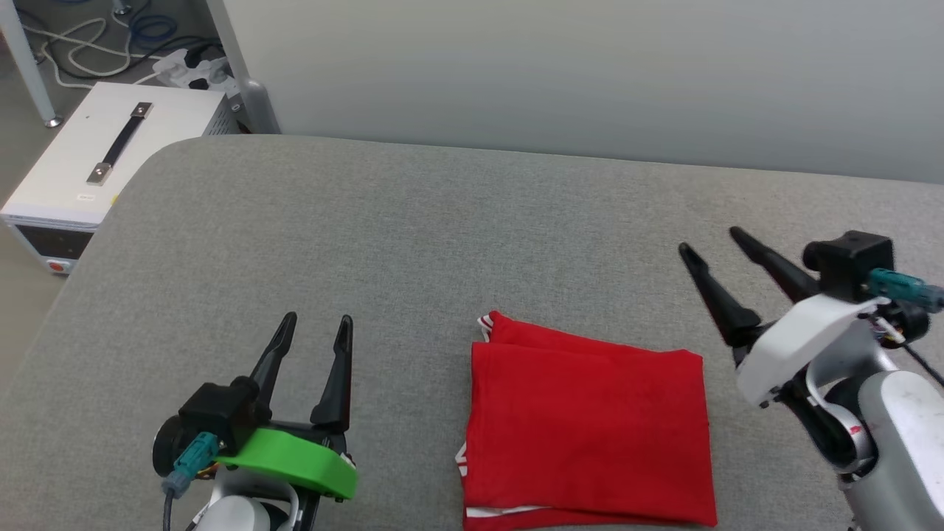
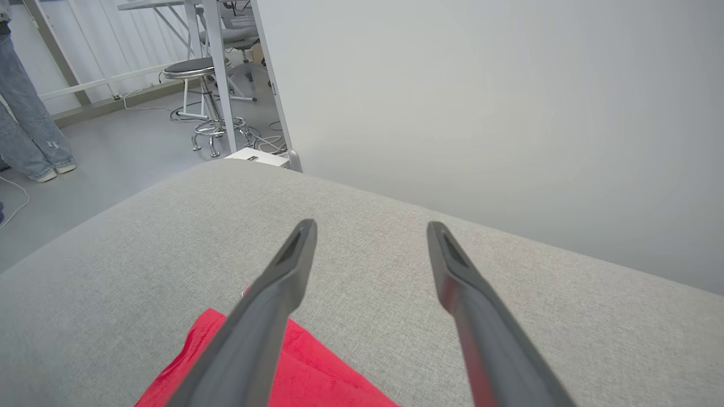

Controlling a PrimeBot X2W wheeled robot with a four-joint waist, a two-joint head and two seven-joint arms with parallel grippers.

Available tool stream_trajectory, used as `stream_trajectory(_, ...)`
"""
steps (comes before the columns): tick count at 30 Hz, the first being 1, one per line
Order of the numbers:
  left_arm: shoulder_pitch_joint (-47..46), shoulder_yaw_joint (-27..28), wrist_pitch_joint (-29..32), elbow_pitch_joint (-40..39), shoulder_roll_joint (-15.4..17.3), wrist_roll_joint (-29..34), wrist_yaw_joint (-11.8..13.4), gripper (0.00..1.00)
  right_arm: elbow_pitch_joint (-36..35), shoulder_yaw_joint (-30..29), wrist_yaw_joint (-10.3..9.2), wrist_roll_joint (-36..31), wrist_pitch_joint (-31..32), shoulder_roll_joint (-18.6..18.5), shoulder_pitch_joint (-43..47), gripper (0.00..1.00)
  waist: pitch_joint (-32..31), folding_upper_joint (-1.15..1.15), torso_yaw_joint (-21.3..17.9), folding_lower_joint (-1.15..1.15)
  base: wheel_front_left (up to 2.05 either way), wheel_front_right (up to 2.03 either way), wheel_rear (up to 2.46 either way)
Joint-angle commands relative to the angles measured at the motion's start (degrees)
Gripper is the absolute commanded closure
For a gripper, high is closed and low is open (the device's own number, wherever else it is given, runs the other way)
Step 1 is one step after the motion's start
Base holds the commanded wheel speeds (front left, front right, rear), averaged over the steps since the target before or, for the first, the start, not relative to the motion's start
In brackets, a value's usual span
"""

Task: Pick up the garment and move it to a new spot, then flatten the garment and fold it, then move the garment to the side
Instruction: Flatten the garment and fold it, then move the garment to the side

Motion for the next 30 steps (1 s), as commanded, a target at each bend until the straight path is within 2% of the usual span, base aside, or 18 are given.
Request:
stream_trajectory(1, 0.6, 0.0, -0.3, -0.5, -0.1, -0.5, -0.2, 0.0, -0.7, -1.3, -0.04, -1.3, -2.0, -0.9, 0.4, 0.0, 0.0, 0.0, -1.4, 0.0, 0.0, 0.0, 0.0)
stream_trajectory(5, 0.6, -0.2, -0.3, -1.2, -0.1, -0.7, -0.2, 0.0, -2.7, -5.2, -0.04, -4.8, -7.3, -3.3, 2.9, 0.0, 0.5, 0.0, -2.9, 0.0, 0.0, 0.0, 0.0)
stream_trajectory(9, 0.7, -0.6, -0.3, -1.7, 0.1, -0.9, -0.2, 0.0, -4.4, -9.8, -0.04, -8.2, -12.2, -3.1, 7.2, 0.0, 1.0, 0.0, -3.9, 0.0, 0.0, 0.0, 0.0)
stream_trajectory(12, 1.1, -0.9, -0.3, -2.1, 0.3, -0.9, -0.2, 0.0, -5.9, -14.2, -0.04, -10.7, -15.9, -0.6, 11.6, 0.0, 1.1, 0.0, -4.4, 0.0, 0.0, 0.0, 0.0)
stream_trajectory(18, 2.2, -0.3, -0.3, -2.5, 0.3, -1.0, -0.2, 0.0, -6.8, -18.5, -0.04, -13.6, -20.6, 5.4, 18.6, 0.0, 1.0, 0.0, -5.0, 0.0, 0.0, 0.0, 0.0)
stream_trajectory(23, 3.0, -0.3, -0.3, -3.2, 0.1, -0.6, -0.2, 0.0, -6.6, -18.8, -0.04, -15.8, -22.5, 9.8, 21.8, 0.0, 0.9, 0.0, -5.1, 0.0, 0.0, 0.0, 0.0)
stream_trajectory(30, 3.7, -0.5, -0.3, -3.5, -0.4, 0.6, -0.2, 0.0, -5.0, -18.8, -0.04, -15.9, -23.4, 11.1, 22.5, 0.0, 0.7, 0.0, -4.6, 0.0, 0.0, 0.0, 0.0)
